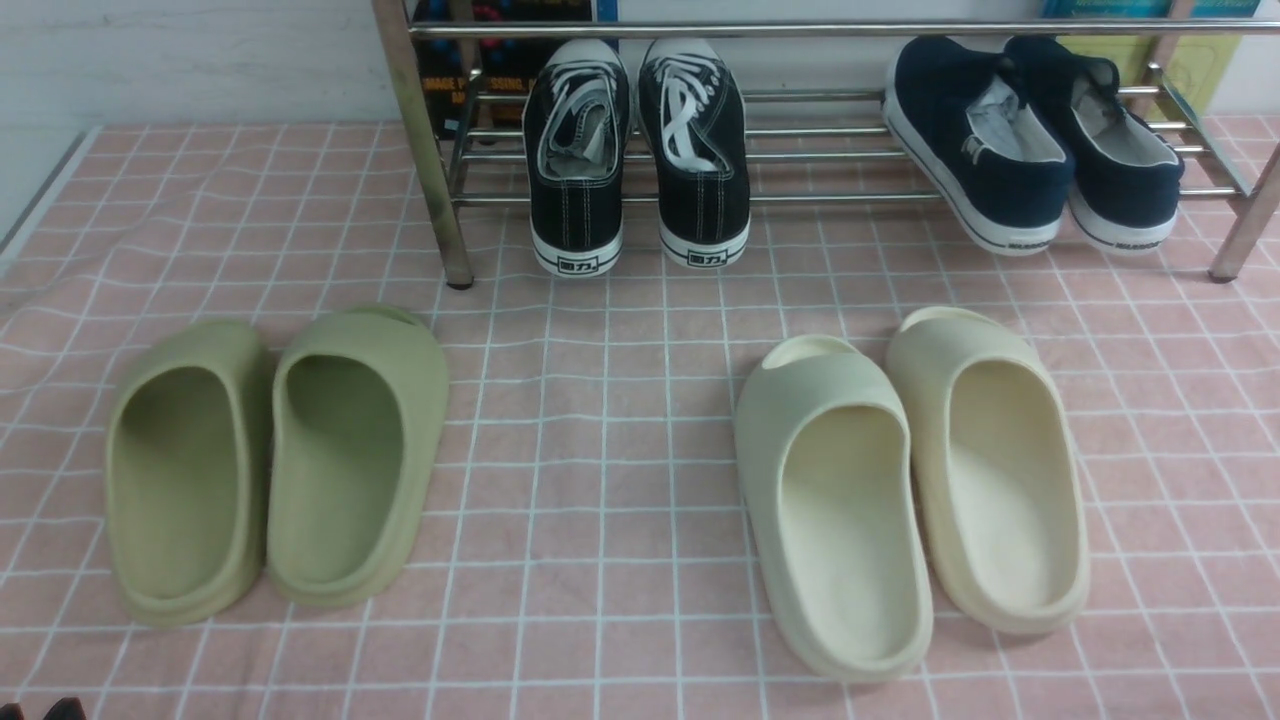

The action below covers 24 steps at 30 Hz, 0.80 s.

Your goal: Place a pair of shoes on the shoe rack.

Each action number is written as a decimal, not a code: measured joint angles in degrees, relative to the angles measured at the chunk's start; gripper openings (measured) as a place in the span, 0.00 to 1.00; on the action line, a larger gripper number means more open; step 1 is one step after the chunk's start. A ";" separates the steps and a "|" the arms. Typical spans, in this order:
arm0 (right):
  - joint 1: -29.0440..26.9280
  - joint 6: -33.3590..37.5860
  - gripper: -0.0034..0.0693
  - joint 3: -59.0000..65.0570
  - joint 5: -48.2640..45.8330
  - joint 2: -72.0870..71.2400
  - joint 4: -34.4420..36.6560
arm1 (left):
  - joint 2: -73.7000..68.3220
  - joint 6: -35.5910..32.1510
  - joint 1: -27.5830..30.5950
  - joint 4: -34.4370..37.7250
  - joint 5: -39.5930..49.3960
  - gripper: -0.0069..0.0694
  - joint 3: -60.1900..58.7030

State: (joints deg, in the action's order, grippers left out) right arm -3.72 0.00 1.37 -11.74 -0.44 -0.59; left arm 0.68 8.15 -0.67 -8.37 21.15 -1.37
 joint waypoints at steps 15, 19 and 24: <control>0.23 -0.53 0.03 -0.32 -8.75 -0.14 -0.22 | 0.00 0.00 0.00 0.01 0.00 0.41 0.00; 0.23 -0.53 0.03 -0.39 -8.95 -0.14 -0.22 | 0.00 0.00 0.00 0.01 0.00 0.41 0.00; 0.23 -0.53 0.03 -0.39 -8.97 -0.14 -0.22 | 0.00 0.00 0.00 0.01 0.00 0.41 0.00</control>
State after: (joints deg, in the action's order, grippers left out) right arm -3.49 -0.53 0.99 -20.71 -0.58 -0.81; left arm 0.68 8.15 -0.67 -8.37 21.15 -1.37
